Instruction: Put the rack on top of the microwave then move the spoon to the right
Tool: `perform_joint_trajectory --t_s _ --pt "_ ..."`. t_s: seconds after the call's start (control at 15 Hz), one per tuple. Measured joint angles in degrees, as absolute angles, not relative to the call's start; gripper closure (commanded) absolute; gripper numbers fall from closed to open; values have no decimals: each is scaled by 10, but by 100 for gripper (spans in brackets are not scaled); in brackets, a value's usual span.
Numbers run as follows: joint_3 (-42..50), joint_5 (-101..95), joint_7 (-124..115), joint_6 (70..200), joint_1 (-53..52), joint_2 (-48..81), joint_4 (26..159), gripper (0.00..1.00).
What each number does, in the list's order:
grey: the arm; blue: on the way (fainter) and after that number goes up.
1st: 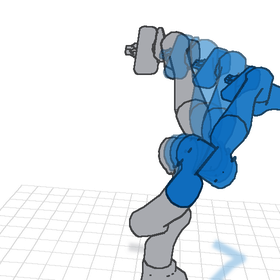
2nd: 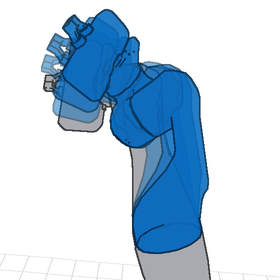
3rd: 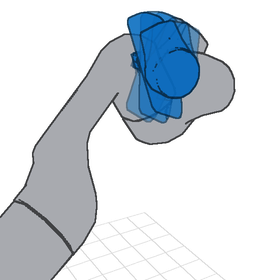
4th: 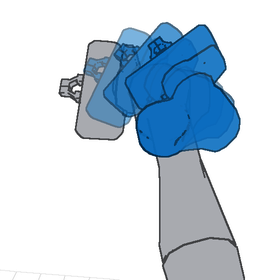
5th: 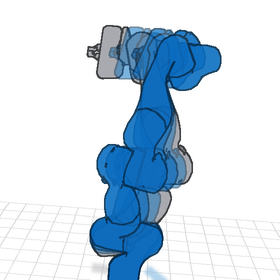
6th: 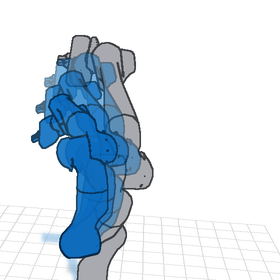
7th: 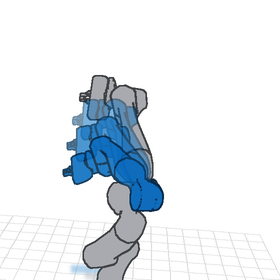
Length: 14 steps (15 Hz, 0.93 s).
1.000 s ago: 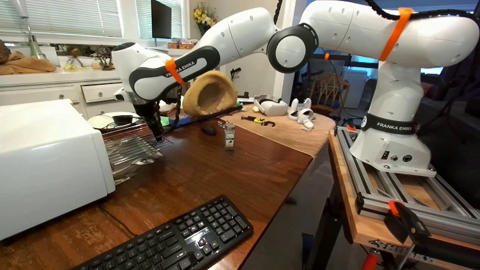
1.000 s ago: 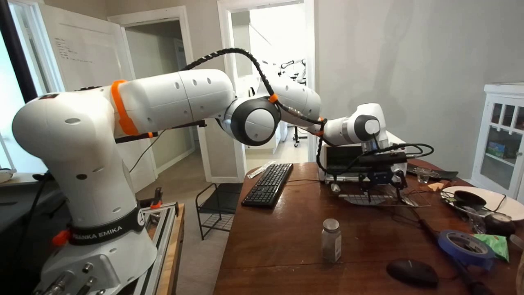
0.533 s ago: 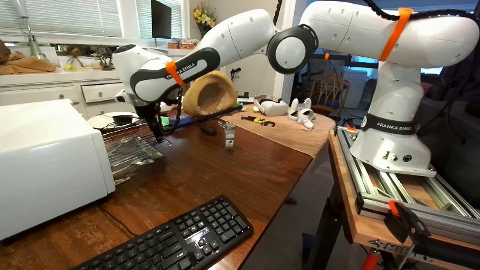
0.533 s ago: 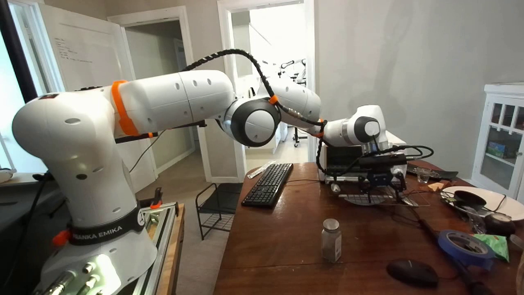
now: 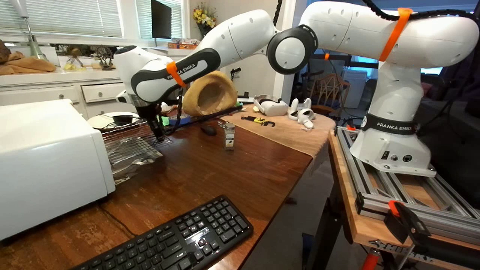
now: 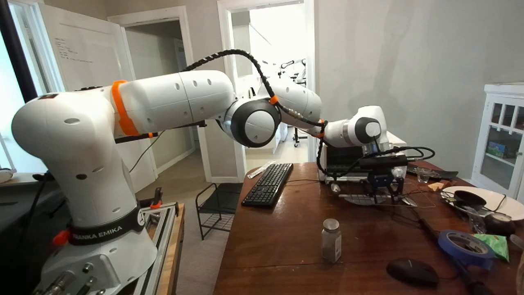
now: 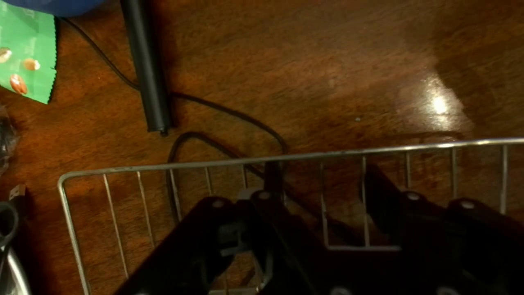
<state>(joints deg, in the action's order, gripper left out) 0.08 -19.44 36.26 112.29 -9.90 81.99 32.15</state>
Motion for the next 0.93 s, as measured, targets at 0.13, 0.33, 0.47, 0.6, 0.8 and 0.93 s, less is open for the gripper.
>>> perform_joint_trajectory --t_s 0.13,0.33,0.47,0.6,0.8,0.93 --pt "1 -194 363 1123 -99 821 322 33" --pt "2 -188 363 1110 -101 829 311 65" --pt "4 -186 363 1100 -103 835 298 72" --pt "7 -186 363 1095 -104 839 286 79" --pt "17 -186 363 1086 -106 840 262 79" --pt "27 -186 362 1086 -106 831 251 79"
